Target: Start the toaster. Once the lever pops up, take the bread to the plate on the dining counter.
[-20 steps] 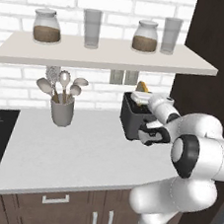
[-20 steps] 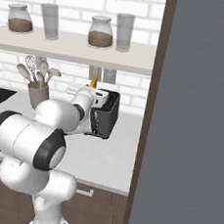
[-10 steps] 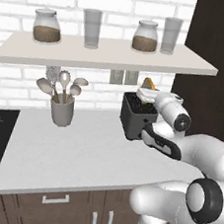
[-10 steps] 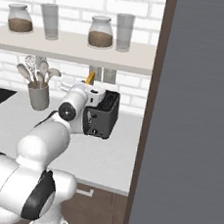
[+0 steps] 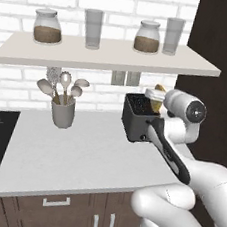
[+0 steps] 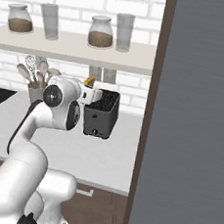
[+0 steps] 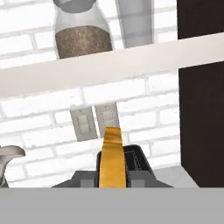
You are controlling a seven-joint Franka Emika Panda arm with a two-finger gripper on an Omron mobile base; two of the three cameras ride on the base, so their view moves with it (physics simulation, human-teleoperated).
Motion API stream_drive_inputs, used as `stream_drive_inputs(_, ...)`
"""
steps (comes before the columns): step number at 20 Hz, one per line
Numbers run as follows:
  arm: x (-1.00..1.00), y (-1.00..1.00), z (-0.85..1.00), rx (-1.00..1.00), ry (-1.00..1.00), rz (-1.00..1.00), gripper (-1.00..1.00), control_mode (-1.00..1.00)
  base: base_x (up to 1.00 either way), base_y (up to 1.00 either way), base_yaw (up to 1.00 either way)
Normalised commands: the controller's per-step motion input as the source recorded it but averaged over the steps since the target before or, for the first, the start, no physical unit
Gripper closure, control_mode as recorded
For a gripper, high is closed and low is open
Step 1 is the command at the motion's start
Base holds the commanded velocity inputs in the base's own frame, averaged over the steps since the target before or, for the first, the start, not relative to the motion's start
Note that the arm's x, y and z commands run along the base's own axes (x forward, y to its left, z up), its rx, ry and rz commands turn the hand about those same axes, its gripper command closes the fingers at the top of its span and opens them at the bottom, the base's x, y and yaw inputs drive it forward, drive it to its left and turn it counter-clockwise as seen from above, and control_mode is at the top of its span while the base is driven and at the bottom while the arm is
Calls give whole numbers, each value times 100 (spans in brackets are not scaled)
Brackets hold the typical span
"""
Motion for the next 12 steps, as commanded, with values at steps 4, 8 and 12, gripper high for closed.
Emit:
stream_drive_inputs(4, -36, -1, 29, -17, 50, -11, 100, -100, 0, 0, 0)
stream_drive_inputs(8, -39, -15, 12, -8, 41, -2, 100, -100, 0, 0, 0)
stream_drive_inputs(12, -51, -14, -21, 0, 26, 0, 100, -100, 0, 0, 0)
